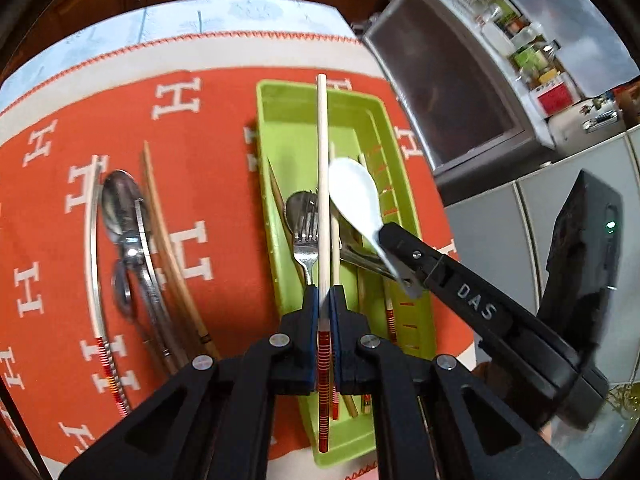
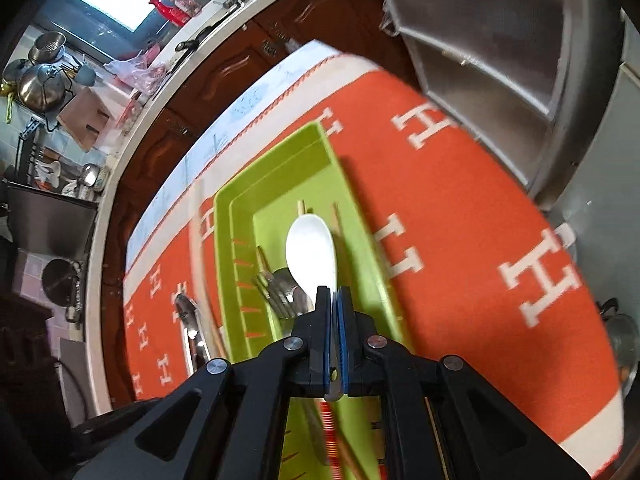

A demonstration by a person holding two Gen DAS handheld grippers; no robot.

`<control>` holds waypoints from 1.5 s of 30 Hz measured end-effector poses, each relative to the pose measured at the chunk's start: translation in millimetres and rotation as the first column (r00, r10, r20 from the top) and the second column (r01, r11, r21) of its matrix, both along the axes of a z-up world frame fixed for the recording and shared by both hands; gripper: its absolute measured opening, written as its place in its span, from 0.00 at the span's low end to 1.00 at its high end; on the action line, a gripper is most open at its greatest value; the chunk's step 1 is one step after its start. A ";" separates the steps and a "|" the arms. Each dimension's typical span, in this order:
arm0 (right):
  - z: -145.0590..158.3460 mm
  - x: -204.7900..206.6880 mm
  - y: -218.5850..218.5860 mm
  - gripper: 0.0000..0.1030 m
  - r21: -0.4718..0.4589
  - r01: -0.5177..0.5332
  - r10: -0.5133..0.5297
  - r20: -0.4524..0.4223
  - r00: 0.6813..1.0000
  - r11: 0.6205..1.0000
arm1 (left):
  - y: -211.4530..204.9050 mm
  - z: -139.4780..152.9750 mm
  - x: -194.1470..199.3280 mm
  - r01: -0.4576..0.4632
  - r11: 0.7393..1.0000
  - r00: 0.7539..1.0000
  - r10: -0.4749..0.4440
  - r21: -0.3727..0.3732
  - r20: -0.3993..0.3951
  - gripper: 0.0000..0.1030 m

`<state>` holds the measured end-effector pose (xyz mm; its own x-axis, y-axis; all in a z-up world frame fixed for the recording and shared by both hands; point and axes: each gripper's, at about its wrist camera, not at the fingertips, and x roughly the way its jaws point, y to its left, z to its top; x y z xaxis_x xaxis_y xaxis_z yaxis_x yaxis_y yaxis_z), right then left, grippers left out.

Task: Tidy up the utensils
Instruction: 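Carry the ceramic spoon and chopsticks into the green tray and open both tools, then move both open tools back over the utensil pile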

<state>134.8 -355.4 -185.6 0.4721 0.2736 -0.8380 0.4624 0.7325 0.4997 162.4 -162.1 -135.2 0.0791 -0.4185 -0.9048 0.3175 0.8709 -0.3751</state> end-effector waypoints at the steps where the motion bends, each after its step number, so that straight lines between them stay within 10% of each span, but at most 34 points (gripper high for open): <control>1: -3.4 0.7 -0.1 0.12 0.016 -0.005 0.005 -0.005 1.000 1.000 | -2.9 -3.4 0.8 0.006 1.000 1.000 -0.005 0.009 -0.003 0.03; 14: 22.5 -7.0 8.3 0.26 -0.043 -0.032 0.034 0.051 0.998 0.999 | -1.7 0.6 -8.1 0.041 0.999 0.999 -0.042 0.031 0.028 0.24; 33: 95.8 -41.2 114.5 0.26 -0.114 -0.318 0.332 0.131 0.934 0.941 | 148.3 70.7 -41.7 -0.126 0.978 0.947 0.069 0.166 0.314 0.57; 45: 65.6 -29.3 168.2 0.26 -0.140 -0.422 0.435 0.084 0.897 0.896 | 171.4 3.7 -35.1 -0.154 0.969 0.962 0.103 0.191 0.254 0.44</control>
<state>105.5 -187.2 -120.0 0.4217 0.3749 -0.8256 0.0379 0.9024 0.4291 127.3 9.3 -131.4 0.3461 -0.1961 -0.9175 0.2560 0.9605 -0.1087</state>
